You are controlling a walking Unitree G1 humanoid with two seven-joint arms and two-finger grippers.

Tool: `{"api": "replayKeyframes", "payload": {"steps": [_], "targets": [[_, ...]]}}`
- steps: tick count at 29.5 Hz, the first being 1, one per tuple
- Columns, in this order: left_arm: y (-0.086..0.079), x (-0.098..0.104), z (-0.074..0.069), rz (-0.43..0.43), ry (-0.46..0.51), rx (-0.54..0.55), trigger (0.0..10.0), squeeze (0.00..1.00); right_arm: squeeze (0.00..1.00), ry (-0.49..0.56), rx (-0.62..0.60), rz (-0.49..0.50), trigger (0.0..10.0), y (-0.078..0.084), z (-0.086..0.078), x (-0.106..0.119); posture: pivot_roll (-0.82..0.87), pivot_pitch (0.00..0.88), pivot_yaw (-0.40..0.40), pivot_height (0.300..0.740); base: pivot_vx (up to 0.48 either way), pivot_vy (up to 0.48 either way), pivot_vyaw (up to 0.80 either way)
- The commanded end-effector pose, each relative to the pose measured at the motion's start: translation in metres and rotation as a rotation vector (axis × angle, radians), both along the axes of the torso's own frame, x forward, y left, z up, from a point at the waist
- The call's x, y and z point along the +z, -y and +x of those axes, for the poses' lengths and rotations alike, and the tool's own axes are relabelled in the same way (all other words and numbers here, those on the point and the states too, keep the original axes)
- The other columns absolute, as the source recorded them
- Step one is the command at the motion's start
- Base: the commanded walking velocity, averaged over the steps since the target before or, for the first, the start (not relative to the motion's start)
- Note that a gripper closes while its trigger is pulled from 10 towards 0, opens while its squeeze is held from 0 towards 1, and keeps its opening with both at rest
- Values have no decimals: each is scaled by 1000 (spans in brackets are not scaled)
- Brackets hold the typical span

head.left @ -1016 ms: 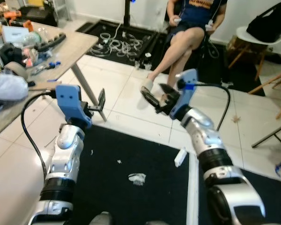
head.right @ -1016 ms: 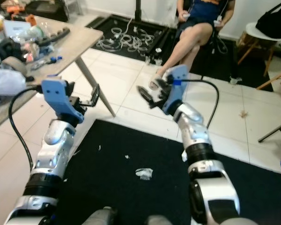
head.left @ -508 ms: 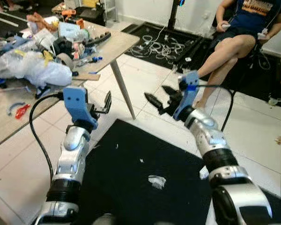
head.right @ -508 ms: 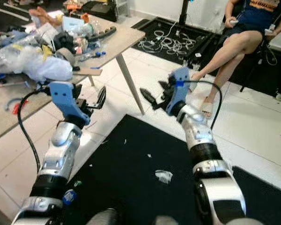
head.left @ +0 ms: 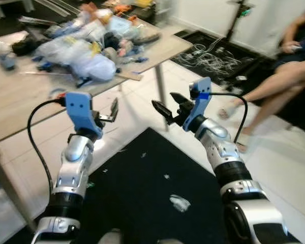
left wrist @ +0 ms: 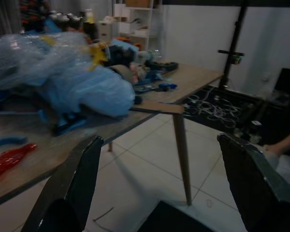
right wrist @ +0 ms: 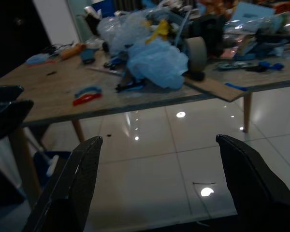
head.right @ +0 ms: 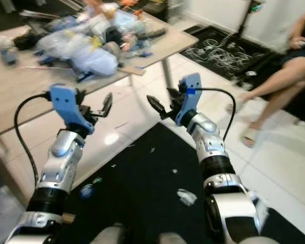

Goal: Picking trash to rubbish bin

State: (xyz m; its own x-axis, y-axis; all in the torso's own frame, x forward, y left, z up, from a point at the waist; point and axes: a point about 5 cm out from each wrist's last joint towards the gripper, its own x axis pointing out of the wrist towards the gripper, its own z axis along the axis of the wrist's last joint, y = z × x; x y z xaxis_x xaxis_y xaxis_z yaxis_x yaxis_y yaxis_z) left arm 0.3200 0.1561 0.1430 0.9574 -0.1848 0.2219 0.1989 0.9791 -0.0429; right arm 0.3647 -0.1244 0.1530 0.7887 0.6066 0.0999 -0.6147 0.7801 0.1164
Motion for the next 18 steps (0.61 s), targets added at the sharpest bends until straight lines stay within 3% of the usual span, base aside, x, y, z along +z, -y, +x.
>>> {"api": "replayKeyframes", "payload": {"steps": [1, 18], "targets": [[3, -3, 1, -3, -11, -13, 10000, 0, 0, -7, -5, -11, 10000, 2, 0, -2, -39, 0, -47, 740, 0, 0, 744], [3, -2, 0, -4, -10, -23, 10000, 0, 0, -20, -27, 11, 10000, 4, 1, -2, -37, 0, -49, 740, 0, 0, 744]]}}
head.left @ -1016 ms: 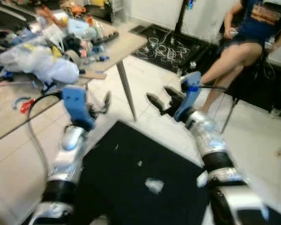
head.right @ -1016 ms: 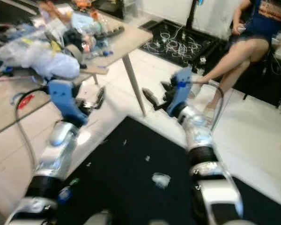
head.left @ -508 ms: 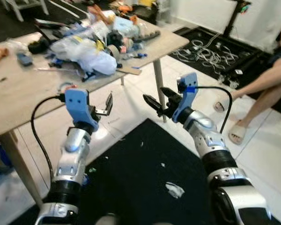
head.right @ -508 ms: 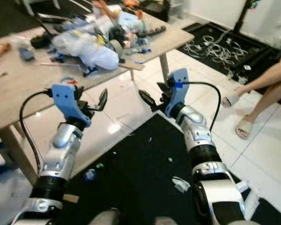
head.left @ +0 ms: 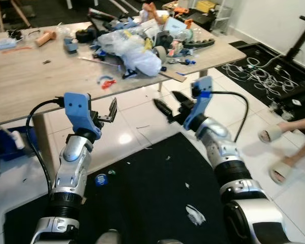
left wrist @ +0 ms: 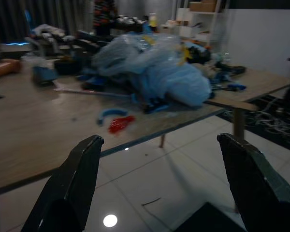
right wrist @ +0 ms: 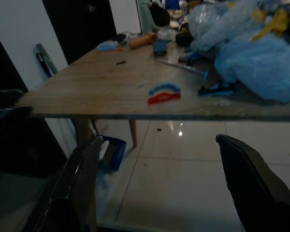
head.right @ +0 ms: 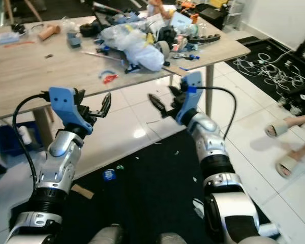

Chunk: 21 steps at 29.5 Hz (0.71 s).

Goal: Picking trash to rubbish bin

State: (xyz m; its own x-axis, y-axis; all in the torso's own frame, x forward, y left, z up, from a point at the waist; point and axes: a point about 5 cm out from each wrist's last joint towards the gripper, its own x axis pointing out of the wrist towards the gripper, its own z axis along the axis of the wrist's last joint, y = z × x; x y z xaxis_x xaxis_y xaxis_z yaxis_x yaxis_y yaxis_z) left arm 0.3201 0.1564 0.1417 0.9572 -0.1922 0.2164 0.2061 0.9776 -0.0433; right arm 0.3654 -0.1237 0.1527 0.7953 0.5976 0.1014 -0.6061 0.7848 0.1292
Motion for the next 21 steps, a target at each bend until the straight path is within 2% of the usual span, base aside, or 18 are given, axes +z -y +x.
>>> {"api": "replayKeyframes", "payload": {"steps": [1, 13, 21], "targets": [[3, 0, 0, -6, -5, -17, 10000, 0, 0, -14, -20, 0, 10000, 5, 1, -2, -37, 0, -50, 740, 0, 0, 744], [4, 0, 0, -5, -6, -34, 10000, 0, 0, -17, -27, 7, 10000, 6, 1, -1, -37, 0, -50, 740, 0, 0, 717], [5, -1, -1, 4, -13, -43, 10000, 0, 0, -46, -49, 25, 10000, 7, 3, -2, -37, 0, -50, 740, 0, 0, 52]]}}
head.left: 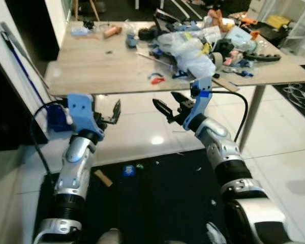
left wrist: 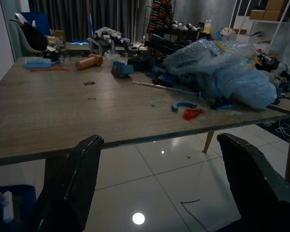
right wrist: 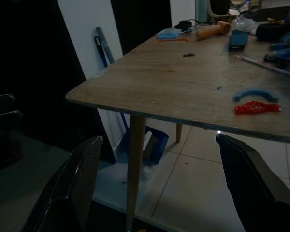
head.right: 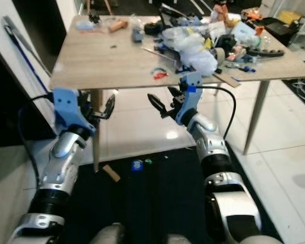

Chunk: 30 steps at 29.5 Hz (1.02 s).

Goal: Picking trash to rubbish bin

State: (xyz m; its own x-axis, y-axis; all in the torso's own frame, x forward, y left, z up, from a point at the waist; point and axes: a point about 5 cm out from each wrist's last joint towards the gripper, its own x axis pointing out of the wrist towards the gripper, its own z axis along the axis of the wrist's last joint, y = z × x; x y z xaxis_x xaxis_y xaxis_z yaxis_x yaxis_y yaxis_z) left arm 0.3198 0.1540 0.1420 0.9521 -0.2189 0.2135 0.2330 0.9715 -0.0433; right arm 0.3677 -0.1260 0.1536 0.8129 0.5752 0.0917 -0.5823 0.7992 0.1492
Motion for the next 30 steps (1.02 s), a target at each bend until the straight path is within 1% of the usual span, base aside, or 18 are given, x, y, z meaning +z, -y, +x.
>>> {"api": "replayKeyframes", "payload": {"steps": [1, 23, 28, 30], "targets": [[4, -2, -1, 11, -19, -31, 10000, 0, 0, -32, -24, 13, 10000, 5, 1, -4, -37, 0, -50, 740, 0, -311, 0], [5, -4, 0, -2, -41, -41, 10000, 0, 0, -41, -24, 14, 10000, 5, 1, -4, -37, 0, -50, 740, 0, -454, 0], [4, -4, 0, -5, -40, -35, 10000, 0, 0, -42, -24, 13, 10000, 5, 2, -4, -37, 0, -50, 740, 0, 0, 0], [3, -4, 0, -20, -40, -30, 10000, 0, 0, -43, -24, 13, 10000, 5, 2, -4, -37, 0, -50, 740, 0, 0, 0]]}}
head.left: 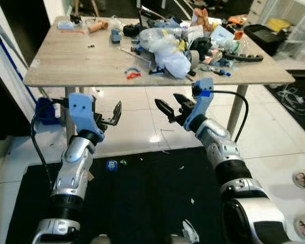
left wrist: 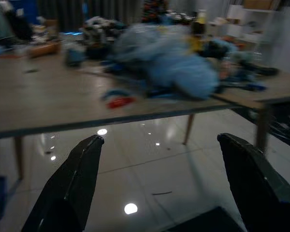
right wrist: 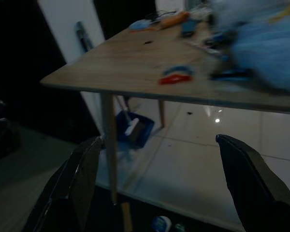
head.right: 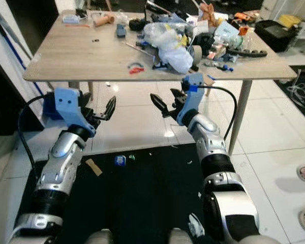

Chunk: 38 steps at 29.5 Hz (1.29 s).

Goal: Picking trash to rubbish bin

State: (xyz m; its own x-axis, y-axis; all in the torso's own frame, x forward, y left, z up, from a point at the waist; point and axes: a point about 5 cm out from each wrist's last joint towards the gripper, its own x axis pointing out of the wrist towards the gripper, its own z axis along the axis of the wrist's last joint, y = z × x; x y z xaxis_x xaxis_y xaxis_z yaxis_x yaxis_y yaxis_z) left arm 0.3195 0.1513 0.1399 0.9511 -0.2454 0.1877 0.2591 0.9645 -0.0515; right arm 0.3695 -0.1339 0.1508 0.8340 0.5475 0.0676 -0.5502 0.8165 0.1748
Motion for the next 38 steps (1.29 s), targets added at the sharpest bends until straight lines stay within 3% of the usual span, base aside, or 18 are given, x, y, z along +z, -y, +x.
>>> {"api": "replayKeyframes", "payload": {"steps": [1, 9, 38], "targets": [[0, -2, 0, -27, -8, 0, 10000, 0, 0, -9, 9, 6, 10000, -3, 0, -1, -37, 0, -50, 740, 0, 0, 0], [2, -1, -1, -20, -5, -19, 10000, 0, 0, -11, 7, 5, 10000, -3, 0, -1, -42, 0, -47, 740, 40, 0, 0], [4, 1, -3, -16, 10, -48, 10000, 0, 0, -32, -26, 1, 10000, 1, 2, -3, -38, 0, -53, 740, 423, 0, 0]]}}
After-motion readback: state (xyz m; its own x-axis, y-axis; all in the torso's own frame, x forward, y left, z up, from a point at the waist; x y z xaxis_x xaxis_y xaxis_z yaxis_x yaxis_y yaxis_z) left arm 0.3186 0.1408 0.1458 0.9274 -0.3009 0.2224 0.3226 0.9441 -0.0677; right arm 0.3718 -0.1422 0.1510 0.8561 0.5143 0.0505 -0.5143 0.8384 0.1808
